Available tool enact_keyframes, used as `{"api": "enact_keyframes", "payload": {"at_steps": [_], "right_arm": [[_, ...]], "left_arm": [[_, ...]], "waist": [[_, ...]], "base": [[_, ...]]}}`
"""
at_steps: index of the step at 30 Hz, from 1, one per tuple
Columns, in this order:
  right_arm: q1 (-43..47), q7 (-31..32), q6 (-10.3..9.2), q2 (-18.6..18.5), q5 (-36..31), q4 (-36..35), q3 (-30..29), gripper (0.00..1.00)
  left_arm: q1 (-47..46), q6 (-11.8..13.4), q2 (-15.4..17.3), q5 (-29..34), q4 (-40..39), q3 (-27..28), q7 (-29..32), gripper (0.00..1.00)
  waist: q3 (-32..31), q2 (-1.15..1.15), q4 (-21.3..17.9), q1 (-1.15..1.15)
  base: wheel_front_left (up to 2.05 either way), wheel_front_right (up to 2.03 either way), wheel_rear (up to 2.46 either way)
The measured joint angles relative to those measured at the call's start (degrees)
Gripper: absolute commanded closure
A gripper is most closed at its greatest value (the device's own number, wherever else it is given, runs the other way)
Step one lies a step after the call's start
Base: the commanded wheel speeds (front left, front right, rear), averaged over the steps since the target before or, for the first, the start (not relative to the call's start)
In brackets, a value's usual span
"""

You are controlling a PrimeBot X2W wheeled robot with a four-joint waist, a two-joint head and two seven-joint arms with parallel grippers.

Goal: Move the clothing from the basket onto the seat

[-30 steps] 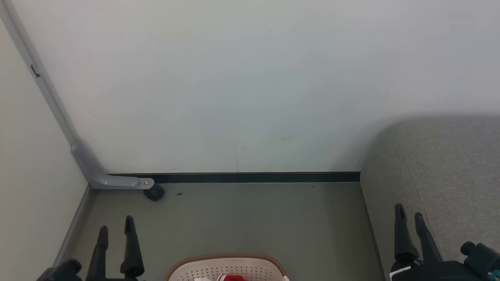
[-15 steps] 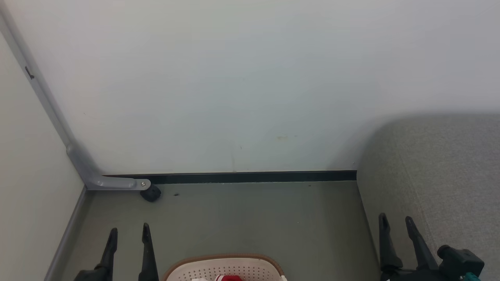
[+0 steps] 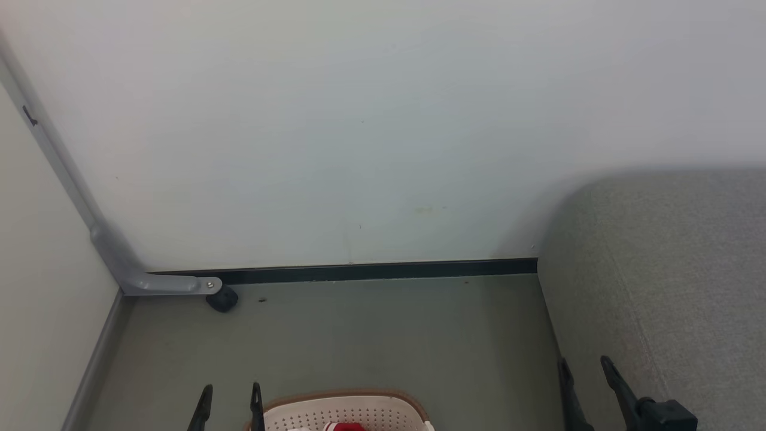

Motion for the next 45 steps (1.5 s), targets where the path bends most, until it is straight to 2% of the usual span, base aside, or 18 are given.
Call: {"api": "enact_keyframes", "payload": {"at_steps": [18,45], "right_arm": [[-0.4,0.0,0.62,0.1,0.0,3.5,-0.2,0.00],[-1.3,0.0,1.88,0.5,-0.7,4.0,-0.8,0.00]], "left_arm": [[-0.6,0.0,0.1,-0.8,5.1,-1.5,0.0,0.00],[-1.1,0.0,0.1,-1.4,6.9,-1.5,0.0,0.00]], "waist": [[0.2,0.00,0.0,0.00],[0.3,0.00,0.1,0.00]], "base": [[0.00,0.00,0.00],[0.00,0.00,0.00]]}}
